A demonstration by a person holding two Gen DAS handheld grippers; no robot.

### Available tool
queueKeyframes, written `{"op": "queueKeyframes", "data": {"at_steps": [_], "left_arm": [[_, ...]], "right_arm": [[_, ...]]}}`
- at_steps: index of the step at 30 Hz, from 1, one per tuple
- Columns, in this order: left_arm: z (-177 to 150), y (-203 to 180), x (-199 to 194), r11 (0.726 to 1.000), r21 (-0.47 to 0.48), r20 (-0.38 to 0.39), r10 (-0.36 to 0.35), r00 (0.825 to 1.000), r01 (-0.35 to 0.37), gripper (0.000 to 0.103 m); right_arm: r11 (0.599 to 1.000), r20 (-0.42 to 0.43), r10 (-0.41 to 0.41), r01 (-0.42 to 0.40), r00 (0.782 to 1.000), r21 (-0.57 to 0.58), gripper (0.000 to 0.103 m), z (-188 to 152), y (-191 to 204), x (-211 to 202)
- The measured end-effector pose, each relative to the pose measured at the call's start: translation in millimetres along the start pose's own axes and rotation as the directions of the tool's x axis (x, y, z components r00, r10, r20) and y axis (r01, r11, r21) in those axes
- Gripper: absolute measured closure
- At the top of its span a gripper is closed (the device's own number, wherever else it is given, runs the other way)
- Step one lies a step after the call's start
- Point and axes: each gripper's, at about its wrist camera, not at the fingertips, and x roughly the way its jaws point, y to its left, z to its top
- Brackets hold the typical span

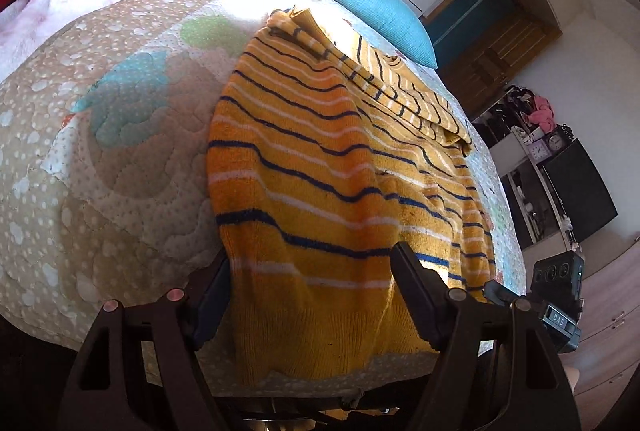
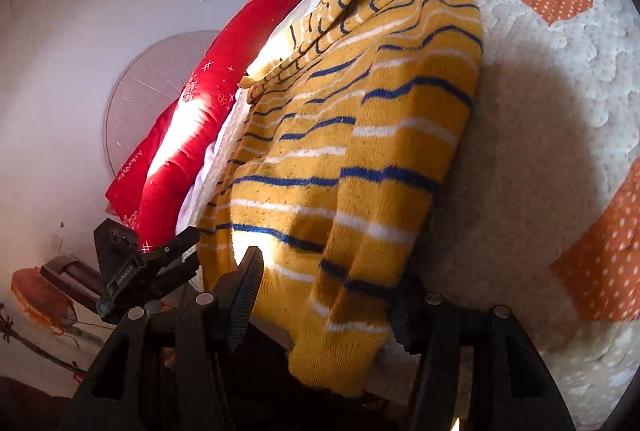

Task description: Fold small clothes

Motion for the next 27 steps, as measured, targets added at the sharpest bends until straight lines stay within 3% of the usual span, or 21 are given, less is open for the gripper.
{"op": "queueKeyframes", "data": {"at_steps": [1, 3, 4, 5, 8, 9, 10, 14, 18, 23, 27], "left_arm": [[0, 0, 1, 1.0, 0.001, -0.004, -0.004, 1.0, 0.004, 0.03], [0, 0, 2, 1.0, -0.003, -0.017, -0.011, 1.0, 0.011, 0.05], [0, 1, 5, 1.0, -0.01, -0.034, -0.011, 0.999, 0.011, 0.076], [0, 3, 8, 1.0, -0.024, -0.052, -0.009, 0.999, 0.008, 0.092], [2, 7, 12, 0.998, -0.06, -0.066, -0.013, 0.998, 0.009, 0.092], [5, 6, 13, 0.998, -0.063, -0.07, -0.011, 0.998, 0.006, 0.092], [7, 5, 13, 0.998, -0.062, -0.074, -0.002, 0.997, -0.003, 0.093], [18, -4, 9, 0.997, -0.051, -0.076, 0.059, 0.995, -0.063, 0.095], [20, -23, -20, 0.998, 0.001, -0.028, 0.06, 0.998, -0.06, 0.095], [5, -40, -68, 0.997, 0.058, 0.037, 0.049, 0.998, -0.051, 0.096], [-14, -35, -74, 0.998, 0.032, 0.026, 0.044, 0.999, -0.045, 0.096]], "right_arm": [[1.0, -0.002, 0.011, -0.011, 1.0, 0.007, 0.041, -4, 0, 2], [1.0, -0.008, 0.021, -0.02, 1.0, 0.017, 0.042, -11, 2, 8], [1.0, -0.008, 0.018, -0.018, 1.0, 0.02, 0.042, -13, 2, 10], [1.0, -0.002, 0.009, -0.009, 1.0, 0.021, 0.043, -14, 4, 11], [0.999, 0.007, -0.045, 0.045, 0.999, 0.021, 0.062, -13, 9, 15], [0.997, 0.004, -0.08, 0.08, 0.997, 0.022, 0.081, -12, 9, 16], [0.994, -0.001, -0.108, 0.108, 0.994, 0.021, 0.089, -10, 8, 16], [0.996, -0.005, -0.064, 0.064, 0.998, 0.058, 0.091, 1, 1, 10], [0.999, 0.025, 0.02, -0.021, 0.999, 0.039, 0.092, 4, 12, -18], [0.999, 0.047, 0.052, -0.052, 0.998, 0.0, 0.093, -12, 27, -62], [0.999, 0.01, 0.047, -0.047, 0.999, 0.021, 0.093, -33, 22, -62]]}}
